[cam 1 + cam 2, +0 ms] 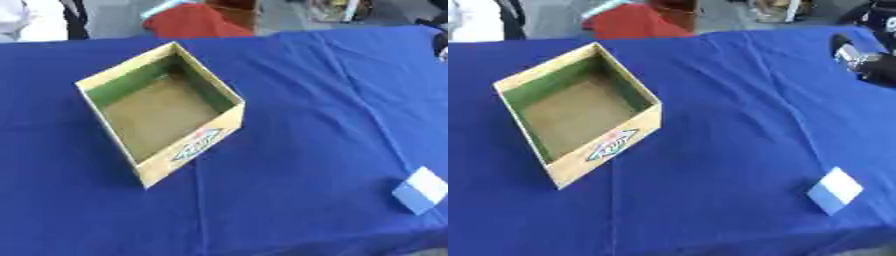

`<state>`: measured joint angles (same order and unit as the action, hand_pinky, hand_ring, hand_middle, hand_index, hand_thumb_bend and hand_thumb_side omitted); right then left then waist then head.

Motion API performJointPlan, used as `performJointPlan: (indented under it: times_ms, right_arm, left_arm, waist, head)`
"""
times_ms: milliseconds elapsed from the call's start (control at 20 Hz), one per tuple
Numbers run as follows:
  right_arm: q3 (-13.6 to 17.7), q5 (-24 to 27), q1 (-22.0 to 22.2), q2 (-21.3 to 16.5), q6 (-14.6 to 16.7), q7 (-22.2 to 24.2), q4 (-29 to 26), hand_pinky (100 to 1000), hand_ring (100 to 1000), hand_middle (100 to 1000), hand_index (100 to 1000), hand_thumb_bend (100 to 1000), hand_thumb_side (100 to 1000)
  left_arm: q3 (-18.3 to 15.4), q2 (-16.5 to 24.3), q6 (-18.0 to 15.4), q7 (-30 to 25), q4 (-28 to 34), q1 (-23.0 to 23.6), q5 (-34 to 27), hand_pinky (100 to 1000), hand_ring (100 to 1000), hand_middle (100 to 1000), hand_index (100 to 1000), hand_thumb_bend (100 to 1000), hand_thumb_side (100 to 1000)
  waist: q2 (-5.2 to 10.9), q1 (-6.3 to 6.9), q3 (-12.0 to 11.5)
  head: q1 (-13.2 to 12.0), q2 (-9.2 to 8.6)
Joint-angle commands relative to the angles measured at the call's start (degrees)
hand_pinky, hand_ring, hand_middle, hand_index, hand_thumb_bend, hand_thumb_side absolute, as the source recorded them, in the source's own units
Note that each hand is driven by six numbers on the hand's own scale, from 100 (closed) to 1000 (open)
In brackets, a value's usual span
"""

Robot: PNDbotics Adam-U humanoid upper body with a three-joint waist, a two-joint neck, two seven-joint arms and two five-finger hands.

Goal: Pick up objects on the table and place them in the box.

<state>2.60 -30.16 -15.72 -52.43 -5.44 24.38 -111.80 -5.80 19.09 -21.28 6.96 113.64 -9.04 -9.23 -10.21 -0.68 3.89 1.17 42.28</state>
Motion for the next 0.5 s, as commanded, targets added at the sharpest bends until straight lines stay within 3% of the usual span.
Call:
performJointPlan:
  times_ms: [50,500]
  right_arm:
    - [0.26,0.42,0.08,-2.47,0.68,1.52,-1.43,884,899,887,913,100,1000]
    - [-0.01,1.37,3.04,-2.18,2.56,3.29,-0.66,892,907,891,918,100,1000]
  left_arm:
    - [-0.11,1.41,-0.01,-0.2,0.95,-0.23,0.14,604,806,683,754,166,932]
    - [-0.04,1.48,0.19,-0.37,0.95,0.01,0.12,604,807,684,755,167,932]
  waist:
    - [0.73,0.03,0.21]
    - [0.91,-0.19,0.83]
  head:
    - [-0.15,0.61]
    - [-0.76,0.66]
